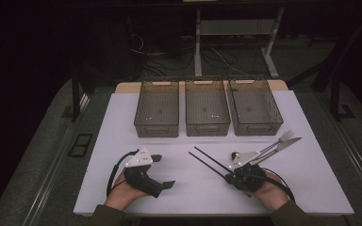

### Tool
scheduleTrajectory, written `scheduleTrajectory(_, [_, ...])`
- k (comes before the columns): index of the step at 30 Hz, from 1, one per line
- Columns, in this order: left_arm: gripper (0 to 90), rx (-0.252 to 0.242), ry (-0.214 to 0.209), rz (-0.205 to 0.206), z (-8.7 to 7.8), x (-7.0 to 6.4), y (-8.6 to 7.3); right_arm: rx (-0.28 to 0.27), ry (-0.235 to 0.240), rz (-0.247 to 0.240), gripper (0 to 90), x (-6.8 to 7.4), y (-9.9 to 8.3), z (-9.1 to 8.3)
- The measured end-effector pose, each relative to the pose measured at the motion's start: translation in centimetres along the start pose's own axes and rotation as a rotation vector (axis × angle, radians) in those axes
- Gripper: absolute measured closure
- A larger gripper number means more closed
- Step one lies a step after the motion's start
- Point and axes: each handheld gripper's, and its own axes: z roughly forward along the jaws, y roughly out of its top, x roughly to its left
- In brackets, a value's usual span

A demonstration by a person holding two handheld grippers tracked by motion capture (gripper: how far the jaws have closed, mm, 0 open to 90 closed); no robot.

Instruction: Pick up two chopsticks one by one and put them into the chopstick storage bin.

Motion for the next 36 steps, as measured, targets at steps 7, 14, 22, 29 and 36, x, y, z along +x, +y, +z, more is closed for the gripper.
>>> scheduleTrajectory(7, [0.0, 0.002, -0.001, -0.002, 0.1, 0.0, 0.0, 0.002, 0.021, -0.006, 85.7, 0.0, 0.0, 0.0])
scheduleTrajectory(14, [0.0, 0.008, -0.001, -0.003, 0.2, 0.0, -0.2, -0.006, 0.008, -0.02, 86.0, 0.2, -0.1, 0.0])
scheduleTrajectory(22, [0.0, 0.001, 0.003, -0.005, 0.1, 0.0, -0.3, -0.032, 0.044, 0.009, 85.9, -0.3, -0.2, -0.8])
scheduleTrajectory(29, [0.0, 0.002, 0.004, -0.004, 0.0, 0.1, -0.2, -0.068, 0.064, 0.036, 85.9, -0.7, -0.2, -1.6])
scheduleTrajectory(36, [0.0, -0.002, 0.003, -0.009, -0.1, 0.1, -0.3, -0.111, 0.085, 0.056, 85.9, -1.1, -0.1, -2.7])
